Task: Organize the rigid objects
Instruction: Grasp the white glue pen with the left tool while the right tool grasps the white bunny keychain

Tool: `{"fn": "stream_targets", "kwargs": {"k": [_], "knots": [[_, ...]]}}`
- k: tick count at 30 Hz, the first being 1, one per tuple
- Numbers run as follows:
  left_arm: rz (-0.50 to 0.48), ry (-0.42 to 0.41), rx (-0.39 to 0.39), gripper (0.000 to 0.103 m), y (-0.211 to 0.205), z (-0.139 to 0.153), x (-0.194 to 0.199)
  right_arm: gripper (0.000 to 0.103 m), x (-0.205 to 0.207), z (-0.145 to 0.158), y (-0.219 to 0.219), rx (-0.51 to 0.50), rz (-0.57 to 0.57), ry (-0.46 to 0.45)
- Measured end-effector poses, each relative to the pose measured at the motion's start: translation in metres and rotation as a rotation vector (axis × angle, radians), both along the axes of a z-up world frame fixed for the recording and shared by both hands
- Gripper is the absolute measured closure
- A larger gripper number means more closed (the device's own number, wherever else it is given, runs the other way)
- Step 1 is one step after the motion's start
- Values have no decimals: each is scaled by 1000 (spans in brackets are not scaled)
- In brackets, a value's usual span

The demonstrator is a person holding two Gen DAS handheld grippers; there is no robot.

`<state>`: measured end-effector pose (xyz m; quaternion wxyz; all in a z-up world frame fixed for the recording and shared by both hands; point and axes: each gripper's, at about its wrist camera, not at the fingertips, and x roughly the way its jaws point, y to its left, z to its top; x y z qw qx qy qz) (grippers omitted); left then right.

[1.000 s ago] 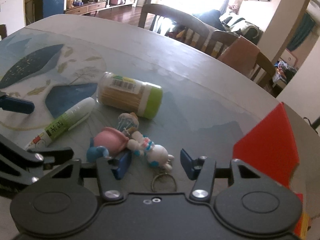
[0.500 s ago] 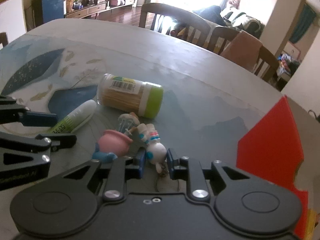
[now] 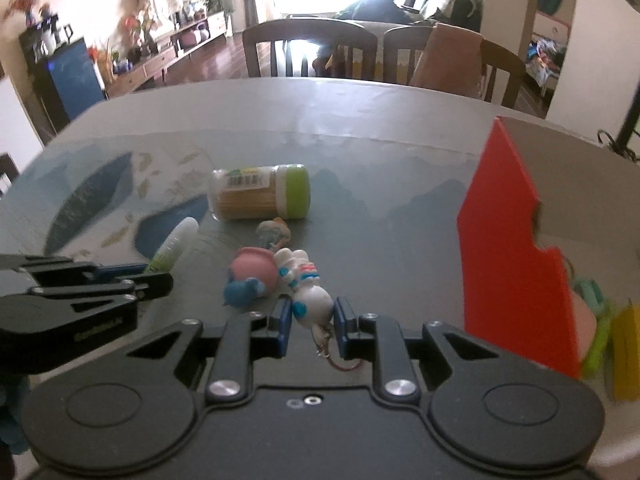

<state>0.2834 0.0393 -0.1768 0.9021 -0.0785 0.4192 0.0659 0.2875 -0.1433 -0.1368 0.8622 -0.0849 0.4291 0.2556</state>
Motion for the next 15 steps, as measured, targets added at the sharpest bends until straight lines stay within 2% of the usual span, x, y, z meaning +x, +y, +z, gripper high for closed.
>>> {"fn": "stream_targets", "kwargs": {"k": [9, 15], "knots": [[20, -21, -62, 86, -4, 29, -24, 82, -21, 36, -30, 85, -38, 1], [-19, -41, -75, 86, -16, 55, -40, 82, -33, 64, -51, 135, -63, -8]]}}
